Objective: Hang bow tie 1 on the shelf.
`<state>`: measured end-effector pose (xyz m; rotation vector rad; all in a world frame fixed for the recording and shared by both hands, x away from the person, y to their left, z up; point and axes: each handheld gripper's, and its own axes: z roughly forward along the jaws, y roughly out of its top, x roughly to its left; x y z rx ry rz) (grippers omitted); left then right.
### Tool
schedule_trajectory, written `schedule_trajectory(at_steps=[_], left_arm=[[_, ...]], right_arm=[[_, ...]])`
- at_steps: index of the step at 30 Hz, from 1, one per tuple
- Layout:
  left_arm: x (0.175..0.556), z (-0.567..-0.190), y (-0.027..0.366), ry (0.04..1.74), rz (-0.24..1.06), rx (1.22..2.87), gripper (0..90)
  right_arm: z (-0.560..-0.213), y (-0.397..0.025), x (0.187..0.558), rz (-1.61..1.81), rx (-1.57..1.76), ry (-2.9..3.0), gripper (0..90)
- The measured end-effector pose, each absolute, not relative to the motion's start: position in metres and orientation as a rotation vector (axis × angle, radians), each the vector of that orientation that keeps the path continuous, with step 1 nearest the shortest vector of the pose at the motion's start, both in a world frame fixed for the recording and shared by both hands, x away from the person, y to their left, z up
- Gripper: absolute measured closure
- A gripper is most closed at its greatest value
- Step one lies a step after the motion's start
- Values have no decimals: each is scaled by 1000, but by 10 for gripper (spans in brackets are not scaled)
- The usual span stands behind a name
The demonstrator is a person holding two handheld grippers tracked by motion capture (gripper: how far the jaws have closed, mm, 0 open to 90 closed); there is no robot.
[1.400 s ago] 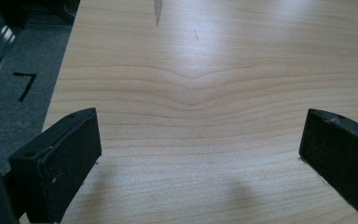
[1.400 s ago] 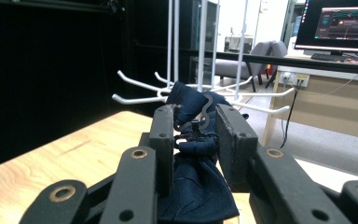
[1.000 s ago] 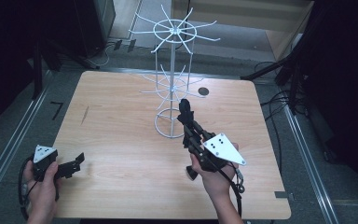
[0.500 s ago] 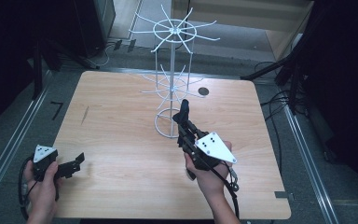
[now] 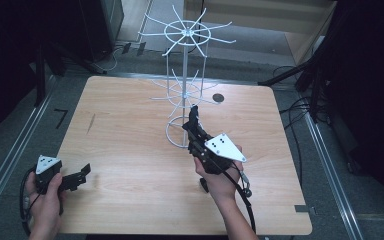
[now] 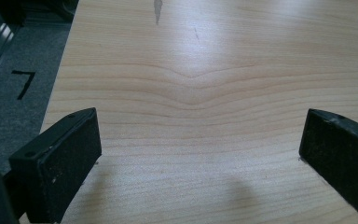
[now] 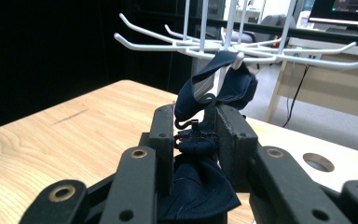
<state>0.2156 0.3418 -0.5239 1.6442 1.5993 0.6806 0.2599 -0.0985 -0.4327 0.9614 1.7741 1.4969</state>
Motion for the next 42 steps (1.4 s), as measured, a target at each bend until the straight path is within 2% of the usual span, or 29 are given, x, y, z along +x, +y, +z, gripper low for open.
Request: schedule_trajectory(at_steps=[7,12,13,14,19,42], left_arm=[[215,-524,342,1598,681,1643,0],[215,-524,342,1597,683,1639,0],[215,-524,342,1597,683,1639,0],[215,-524,342,1599,679,1643,0],[216,-524,342,1595,678,1650,0],[215,-524,341,1593,685,1647,0]], right_arm=[[-445,-94,276,1509,1025,1899,696],[-449,-95,277,1537,1033,1943,418],[-449,-95,277,1537,1033,1943,418],[-449,-99,276,1550,1038,1960,360],[-451,-110,272,1538,1031,1955,297],[-476,-192,261,1403,1248,1885,337]])
